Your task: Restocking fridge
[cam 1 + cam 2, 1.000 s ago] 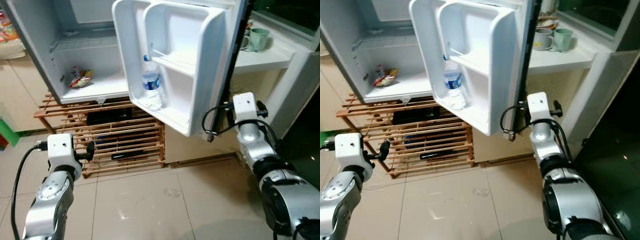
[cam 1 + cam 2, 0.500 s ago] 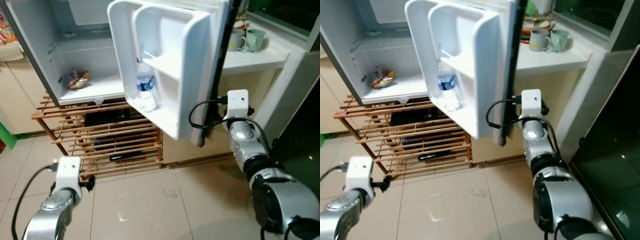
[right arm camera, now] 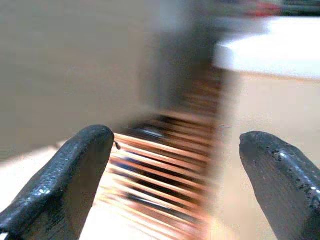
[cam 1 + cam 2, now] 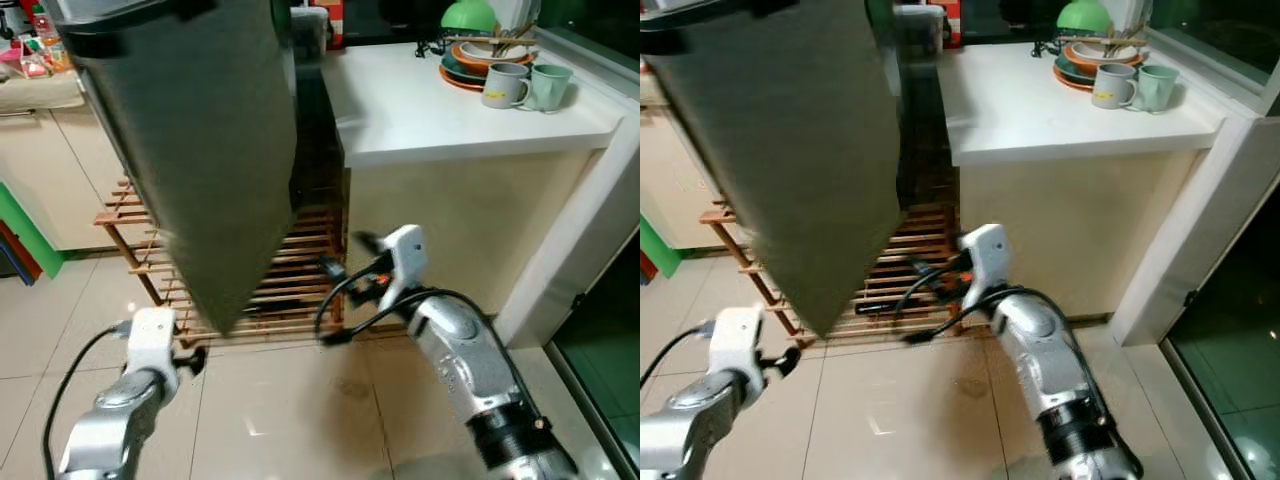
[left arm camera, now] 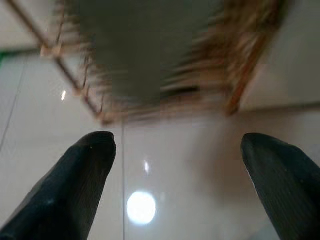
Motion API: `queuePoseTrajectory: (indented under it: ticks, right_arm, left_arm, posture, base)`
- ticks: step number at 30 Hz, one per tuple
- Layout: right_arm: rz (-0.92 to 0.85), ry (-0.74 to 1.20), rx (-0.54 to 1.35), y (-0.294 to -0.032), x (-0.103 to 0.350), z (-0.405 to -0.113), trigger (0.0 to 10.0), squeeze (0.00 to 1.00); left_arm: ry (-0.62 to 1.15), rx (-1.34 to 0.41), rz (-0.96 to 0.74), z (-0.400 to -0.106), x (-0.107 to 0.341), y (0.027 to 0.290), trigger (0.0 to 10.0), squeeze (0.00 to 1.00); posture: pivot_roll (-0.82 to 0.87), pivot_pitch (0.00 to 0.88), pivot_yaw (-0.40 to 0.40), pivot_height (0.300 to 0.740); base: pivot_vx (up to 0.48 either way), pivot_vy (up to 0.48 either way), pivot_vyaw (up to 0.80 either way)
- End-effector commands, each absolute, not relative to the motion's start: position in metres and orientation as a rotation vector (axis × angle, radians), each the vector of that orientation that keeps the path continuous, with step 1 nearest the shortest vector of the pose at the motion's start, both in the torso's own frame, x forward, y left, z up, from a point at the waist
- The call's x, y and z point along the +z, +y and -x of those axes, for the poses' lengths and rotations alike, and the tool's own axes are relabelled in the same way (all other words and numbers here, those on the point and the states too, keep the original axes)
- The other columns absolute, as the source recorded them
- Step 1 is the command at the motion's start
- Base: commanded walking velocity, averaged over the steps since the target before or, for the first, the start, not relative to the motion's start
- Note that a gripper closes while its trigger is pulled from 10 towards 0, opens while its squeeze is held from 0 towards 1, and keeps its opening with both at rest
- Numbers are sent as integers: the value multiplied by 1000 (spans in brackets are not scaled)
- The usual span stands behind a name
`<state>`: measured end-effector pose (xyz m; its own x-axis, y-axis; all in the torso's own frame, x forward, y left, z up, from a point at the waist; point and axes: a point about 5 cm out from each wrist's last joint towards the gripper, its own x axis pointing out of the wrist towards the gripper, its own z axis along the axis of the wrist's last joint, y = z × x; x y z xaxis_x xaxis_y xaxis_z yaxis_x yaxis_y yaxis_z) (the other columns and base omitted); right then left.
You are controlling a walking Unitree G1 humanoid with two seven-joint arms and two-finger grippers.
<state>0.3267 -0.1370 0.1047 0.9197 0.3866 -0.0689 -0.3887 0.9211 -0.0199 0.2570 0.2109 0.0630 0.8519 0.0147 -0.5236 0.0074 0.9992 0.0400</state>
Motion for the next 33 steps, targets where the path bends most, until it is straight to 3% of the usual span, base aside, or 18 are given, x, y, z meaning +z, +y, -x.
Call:
queuePoseTrajectory:
  ticks: [1, 15, 21, 26, 33]
  right_arm:
    - [72, 59, 265, -150, 105, -333, 10000, 0]
    - [75, 8, 178, -144, 109, -336, 10000, 0]
    - [69, 7, 167, -146, 108, -334, 10000, 0]
    - [86, 16, 160, -148, 101, -330, 10000, 0]
    - [76, 33, 135, -151, 96, -328, 10000, 0]
  left_arm:
    - [480, -31, -51, -263, 75, 204, 10000, 0]
    - [-16, 22, -33, -289, 153, 195, 10000, 0]
    - [-34, 107, -22, -289, 155, 204, 10000, 0]
    - [51, 164, -16, -285, 139, 212, 10000, 0]
    - [83, 160, -23, -284, 132, 212, 10000, 0]
  posture:
    - [-83, 0, 55, 740]
    - [-106, 0, 48, 740]
    - [-102, 0, 49, 740]
    - [-98, 0, 59, 740]
    - [-104, 0, 70, 740]
  base:
    - [0, 0, 0]
    - [27, 21, 0]
    - [348, 329, 0]
    - [297, 377, 0]
    - [275, 394, 0]
